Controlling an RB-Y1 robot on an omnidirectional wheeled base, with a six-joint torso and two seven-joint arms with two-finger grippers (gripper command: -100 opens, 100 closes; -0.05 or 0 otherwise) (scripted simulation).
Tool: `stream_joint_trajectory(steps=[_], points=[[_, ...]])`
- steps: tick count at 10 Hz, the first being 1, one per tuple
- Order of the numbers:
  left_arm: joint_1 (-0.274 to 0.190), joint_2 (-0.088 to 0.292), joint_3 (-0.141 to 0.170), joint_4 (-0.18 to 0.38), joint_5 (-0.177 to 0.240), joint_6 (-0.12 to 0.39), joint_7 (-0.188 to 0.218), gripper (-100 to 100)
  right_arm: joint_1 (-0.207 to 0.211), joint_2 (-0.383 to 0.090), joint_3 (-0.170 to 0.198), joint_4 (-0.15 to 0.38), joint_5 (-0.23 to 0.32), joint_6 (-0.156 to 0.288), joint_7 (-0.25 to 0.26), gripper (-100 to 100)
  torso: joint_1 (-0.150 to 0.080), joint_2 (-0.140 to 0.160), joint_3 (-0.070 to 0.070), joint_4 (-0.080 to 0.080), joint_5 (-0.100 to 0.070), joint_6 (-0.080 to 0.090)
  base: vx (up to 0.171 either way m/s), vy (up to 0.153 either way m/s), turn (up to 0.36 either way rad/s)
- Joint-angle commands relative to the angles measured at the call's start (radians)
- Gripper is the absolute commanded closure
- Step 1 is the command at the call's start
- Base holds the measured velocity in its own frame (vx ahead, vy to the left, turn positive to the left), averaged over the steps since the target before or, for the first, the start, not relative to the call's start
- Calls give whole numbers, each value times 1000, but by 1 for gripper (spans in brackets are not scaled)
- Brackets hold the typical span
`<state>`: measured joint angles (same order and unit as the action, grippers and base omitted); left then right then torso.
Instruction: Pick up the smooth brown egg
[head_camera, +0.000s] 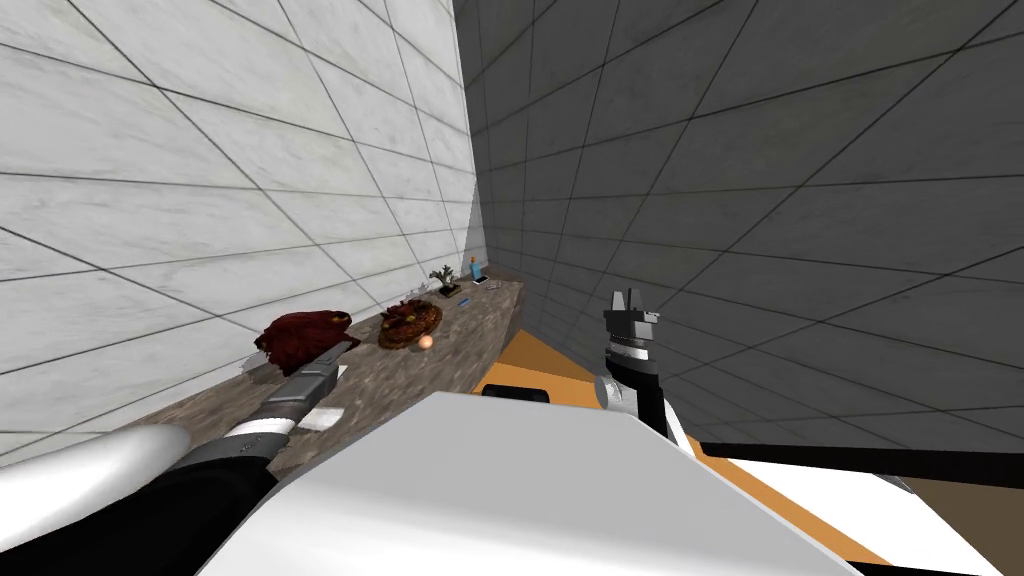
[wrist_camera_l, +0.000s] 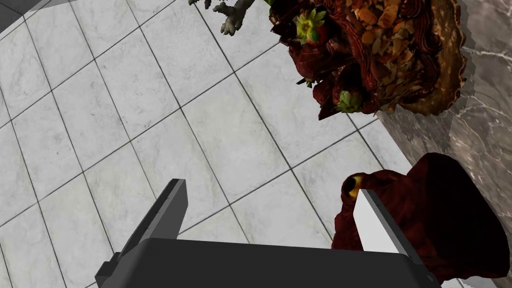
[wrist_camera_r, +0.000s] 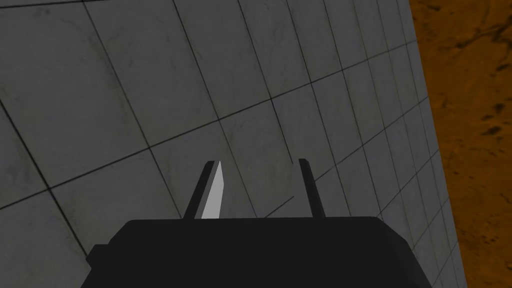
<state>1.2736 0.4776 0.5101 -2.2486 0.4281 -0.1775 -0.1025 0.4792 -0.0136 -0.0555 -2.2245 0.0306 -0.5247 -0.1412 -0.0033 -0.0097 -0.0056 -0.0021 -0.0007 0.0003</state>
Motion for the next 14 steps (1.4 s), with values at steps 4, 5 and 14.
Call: stream_joint_trajectory(steps=[4,5,14], points=[[129,84,-31,61,27,20,17,-100,0,0,0,0,0,0,0,0,1,2,1,0,0,-1,141,-11,-111],[162,114,-44,77,37,35,25,-100,0,0,0,0,0,0,0,0,1,2,1,0,0,0,180,-37,-201],[366,263,-190,179,80,132,78,-100,0,0,0,0,0,0,0,0,0,-1,-1,0,0,-1,172,-9,-122]])
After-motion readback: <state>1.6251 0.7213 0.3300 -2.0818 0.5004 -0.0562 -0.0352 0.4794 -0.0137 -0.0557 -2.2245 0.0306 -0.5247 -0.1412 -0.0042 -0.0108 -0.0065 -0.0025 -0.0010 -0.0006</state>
